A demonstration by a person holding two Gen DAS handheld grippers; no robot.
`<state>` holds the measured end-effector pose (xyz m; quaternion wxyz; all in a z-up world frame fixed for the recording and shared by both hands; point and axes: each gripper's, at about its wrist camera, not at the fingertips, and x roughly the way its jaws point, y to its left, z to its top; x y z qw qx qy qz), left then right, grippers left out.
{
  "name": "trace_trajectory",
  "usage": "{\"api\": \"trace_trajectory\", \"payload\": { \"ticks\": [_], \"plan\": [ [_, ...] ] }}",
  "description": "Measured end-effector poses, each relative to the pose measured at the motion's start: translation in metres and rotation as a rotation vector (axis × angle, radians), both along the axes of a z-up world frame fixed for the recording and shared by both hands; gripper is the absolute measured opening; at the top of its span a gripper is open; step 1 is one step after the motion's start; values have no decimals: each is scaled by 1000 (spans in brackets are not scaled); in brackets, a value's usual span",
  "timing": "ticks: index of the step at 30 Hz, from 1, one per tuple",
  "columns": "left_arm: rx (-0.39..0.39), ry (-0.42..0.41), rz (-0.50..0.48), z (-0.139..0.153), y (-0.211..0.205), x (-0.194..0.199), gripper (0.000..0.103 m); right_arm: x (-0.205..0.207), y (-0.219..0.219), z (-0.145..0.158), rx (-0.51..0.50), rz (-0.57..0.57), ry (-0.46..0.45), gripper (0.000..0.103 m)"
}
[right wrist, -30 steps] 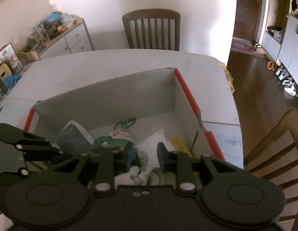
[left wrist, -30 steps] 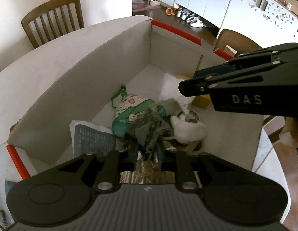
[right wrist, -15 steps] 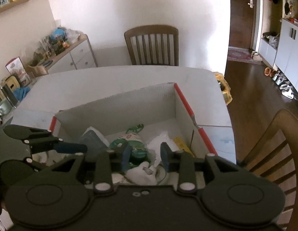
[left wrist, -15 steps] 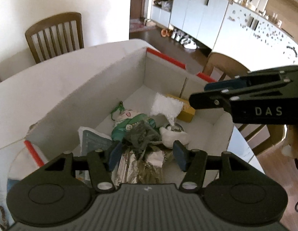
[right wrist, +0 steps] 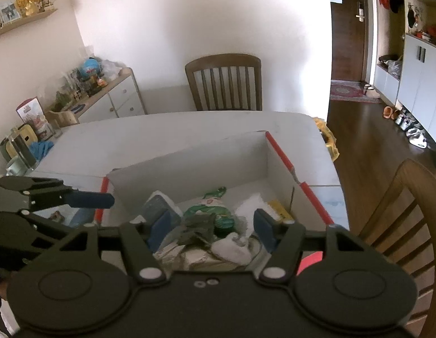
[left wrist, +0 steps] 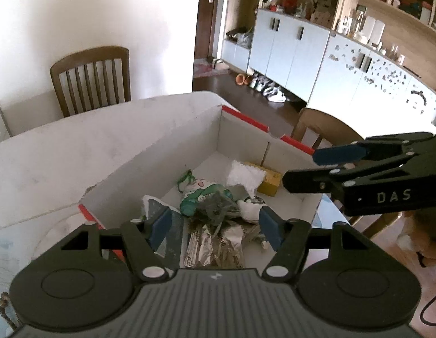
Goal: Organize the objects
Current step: 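Open both tools to release the items and withdraw from the shoebox, then grasp the brown bead bracelet with left tool while right tool grasps the beige plush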
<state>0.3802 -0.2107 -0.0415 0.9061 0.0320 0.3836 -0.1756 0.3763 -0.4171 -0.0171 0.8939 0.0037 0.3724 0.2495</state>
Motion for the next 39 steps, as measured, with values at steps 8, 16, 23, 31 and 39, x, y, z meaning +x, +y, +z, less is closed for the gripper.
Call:
{"api": "trace_trajectory", "payload": {
  "ticks": [8, 16, 23, 31, 39],
  "plan": [
    [-40, -35, 20, 14, 33, -22, 80, -22, 12, 7, 61, -20, -13, 94],
    [-91, -58, 61, 21, 88, -45, 103, -53, 47, 15, 89, -10, -53, 102],
    [-97, -85, 144, 21, 146, -61, 103, -76, 88, 6, 74, 3, -35, 102],
    [-74, -73, 211, 7, 209, -74, 103, -98, 145, -11, 30, 49, -9, 102],
    [-88, -26, 237, -13, 259, -71, 103, -104, 191, -34, -21, 109, 19, 102]
  ]
}}
